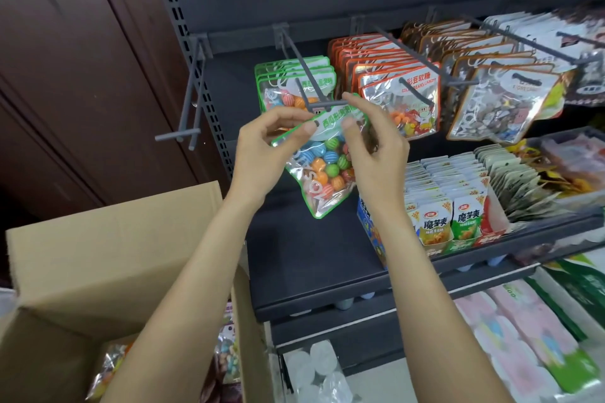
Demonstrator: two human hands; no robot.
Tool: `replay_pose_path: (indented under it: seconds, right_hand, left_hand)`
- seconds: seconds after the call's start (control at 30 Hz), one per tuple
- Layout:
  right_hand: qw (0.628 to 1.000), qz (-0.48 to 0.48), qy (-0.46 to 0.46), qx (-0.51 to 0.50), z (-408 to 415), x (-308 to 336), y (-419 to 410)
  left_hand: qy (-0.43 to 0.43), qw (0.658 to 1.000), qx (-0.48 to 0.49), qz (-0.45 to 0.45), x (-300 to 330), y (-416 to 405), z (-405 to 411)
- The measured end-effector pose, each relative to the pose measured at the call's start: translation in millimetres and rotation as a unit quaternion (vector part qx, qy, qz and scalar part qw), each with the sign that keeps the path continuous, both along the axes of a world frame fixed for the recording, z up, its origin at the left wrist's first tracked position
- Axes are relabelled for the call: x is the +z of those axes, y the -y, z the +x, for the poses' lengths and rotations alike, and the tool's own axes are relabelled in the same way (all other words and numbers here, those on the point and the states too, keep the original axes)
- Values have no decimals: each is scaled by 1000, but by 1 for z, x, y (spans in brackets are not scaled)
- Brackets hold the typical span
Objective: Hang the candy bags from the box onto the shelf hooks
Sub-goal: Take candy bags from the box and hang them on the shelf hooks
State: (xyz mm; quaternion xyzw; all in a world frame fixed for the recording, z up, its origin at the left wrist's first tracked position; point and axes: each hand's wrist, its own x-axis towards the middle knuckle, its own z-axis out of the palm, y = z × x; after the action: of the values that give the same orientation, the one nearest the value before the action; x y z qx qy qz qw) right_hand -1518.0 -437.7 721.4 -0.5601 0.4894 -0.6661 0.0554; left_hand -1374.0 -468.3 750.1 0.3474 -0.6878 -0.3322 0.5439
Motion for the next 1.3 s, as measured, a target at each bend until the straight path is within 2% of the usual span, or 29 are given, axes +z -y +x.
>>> replay_pose_path:
  seconds: [0.07, 0.17, 0.3, 0.43, 0.53, 0.63, 0.73, 0.83, 0.97, 1.03, 1.1, 1.17, 1.23, 1.3]
  right_hand:
    - [999, 13, -35, 12, -1, -4, 0]
    - [991, 38, -125, -29, 0, -11, 14]
    - [958, 89, -248, -115, 10, -14, 44]
    - [944, 118, -259, -166, 24, -15, 70]
    - [941, 184, -251, -129, 30, -14, 84]
    - [944, 195, -245, -104, 32, -19, 76]
    - [953, 131, -238, -132, 35, -36, 44]
    - [967, 105, -206, -107, 45, -57, 1]
    - [976, 114, -186, 28, 76, -79, -49]
    - [962, 143, -213, 98, 98, -89, -63]
    - [937, 170, -256, 166, 125, -97, -71]
    - [903, 203, -306, 224, 157, -107, -74]
    - [854, 251, -368, 269, 194, -119, -73]
    - [805, 303, -415, 296, 231, -139, -67]
  left_hand:
    - [-2, 1000, -6, -3, -3, 8, 3]
    - [30, 990, 72, -117, -9, 24, -2]
    - [145, 913, 224, -307, -15, 59, -7]
    - [260, 849, 291, -357, -18, 90, -3]
    - [344, 828, 296, -330, -16, 95, -1]
    - [386, 837, 256, -292, -21, 80, 2]
    - [342, 879, 222, -247, -37, 49, 13]
    - [281, 911, 200, -226, -60, 7, 39]
    - [239, 894, 246, -288, -104, -49, 103]
    - [260, 887, 262, -278, -123, -74, 143]
    - [313, 890, 248, -220, -138, -95, 188]
    - [392, 893, 195, -105, -154, -111, 237]
    - [457, 875, 158, 12, -172, -119, 287]
    - [487, 857, 147, 84, -196, -120, 330]
